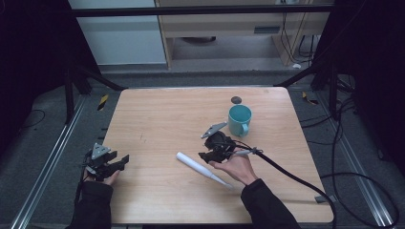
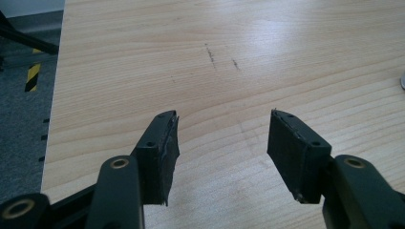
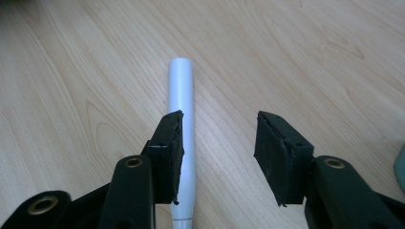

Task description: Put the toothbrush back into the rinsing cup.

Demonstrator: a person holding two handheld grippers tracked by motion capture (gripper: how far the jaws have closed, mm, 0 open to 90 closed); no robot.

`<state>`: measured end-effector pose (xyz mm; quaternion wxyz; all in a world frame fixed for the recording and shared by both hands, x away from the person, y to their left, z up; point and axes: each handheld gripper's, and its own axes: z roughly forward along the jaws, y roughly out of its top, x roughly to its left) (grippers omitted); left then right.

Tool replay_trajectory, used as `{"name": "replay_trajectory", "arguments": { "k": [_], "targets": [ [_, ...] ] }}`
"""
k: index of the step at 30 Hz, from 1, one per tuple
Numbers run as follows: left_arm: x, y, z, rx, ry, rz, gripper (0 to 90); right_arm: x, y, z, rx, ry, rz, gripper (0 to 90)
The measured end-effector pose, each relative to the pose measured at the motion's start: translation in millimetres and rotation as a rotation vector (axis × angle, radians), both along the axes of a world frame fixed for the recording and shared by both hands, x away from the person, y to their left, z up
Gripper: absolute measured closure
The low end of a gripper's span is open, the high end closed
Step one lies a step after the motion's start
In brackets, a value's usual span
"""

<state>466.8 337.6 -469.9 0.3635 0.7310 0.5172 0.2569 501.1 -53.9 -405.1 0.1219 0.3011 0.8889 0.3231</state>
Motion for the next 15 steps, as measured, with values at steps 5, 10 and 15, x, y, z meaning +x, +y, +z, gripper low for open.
{"name": "replay_trajectory", "arguments": {
  "k": [5, 10, 15],
  "targets": [
    [0.2, -0.2, -0.1, 0.0, 0.0, -0.001, 43.7, 1.4, 10.4, -10.6, -0.047, 0.041, 0.022, 54.0],
    [0.3, -0.2, -0.1, 0.0, 0.003, 0.0, 43.7, 1.8, 16.1, -23.3, -0.092, 0.086, 0.039, 54.6],
    [0.2, -0.1, -0.1, 0.0, 0.004, -0.001, 43.6, 1.6, 22.0, -36.8, -0.13, 0.126, 0.049, 55.6]
  ]
}}
